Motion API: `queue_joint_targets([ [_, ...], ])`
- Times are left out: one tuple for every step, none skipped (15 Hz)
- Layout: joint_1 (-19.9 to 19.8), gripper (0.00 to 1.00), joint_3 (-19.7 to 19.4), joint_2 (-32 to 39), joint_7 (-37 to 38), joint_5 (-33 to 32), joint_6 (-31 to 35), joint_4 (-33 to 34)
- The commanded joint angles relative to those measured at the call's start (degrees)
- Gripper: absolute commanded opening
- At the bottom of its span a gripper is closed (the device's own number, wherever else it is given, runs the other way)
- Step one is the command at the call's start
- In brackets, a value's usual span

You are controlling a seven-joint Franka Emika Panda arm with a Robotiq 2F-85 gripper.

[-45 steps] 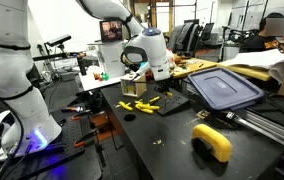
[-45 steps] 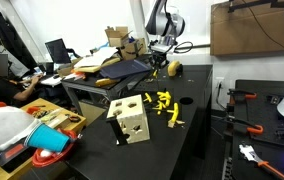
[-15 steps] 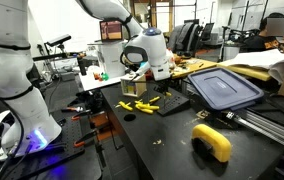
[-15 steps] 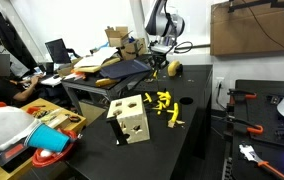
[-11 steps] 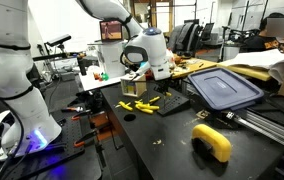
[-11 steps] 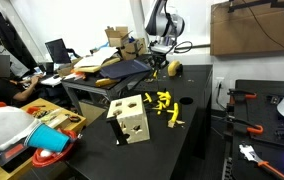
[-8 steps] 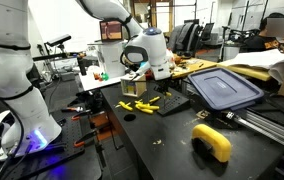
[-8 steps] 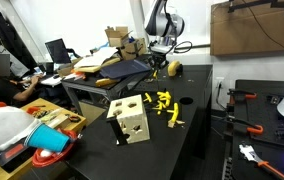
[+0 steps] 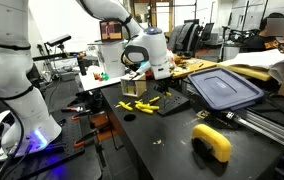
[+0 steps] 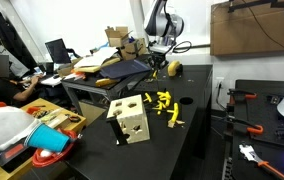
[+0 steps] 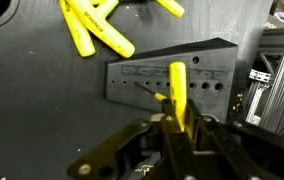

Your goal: Remove the hammer from the box and put it on the hammer holder first position

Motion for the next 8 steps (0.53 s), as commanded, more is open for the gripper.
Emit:
queue_joint_targets([
  [-0.2,0.04,-0.2,2.1,2.0,-0.7,-3.6,1.4],
  [-0.4,0.04,0.0,2.3,1.8,-0.4,-4.1,1.7],
  [-0.6,0.04,0.2,2.4,1.5,-0.1,-4.7,2.0],
  [-0.9,0.04,0.6,2.4,1.0,0.6,-5.0,2.3],
  [-1.2,0.04,0.9,2.4,0.5,1.2,-5.2,2.6],
  [-1.4,0.04,1.1,2.5,0.0,1.8,-5.3,3.0],
  [-1.6,0.04,1.3,2.7,-0.3,2.4,-5.3,3.3],
  [-1.6,0.04,1.5,2.8,-0.6,2.9,-4.9,3.5],
])
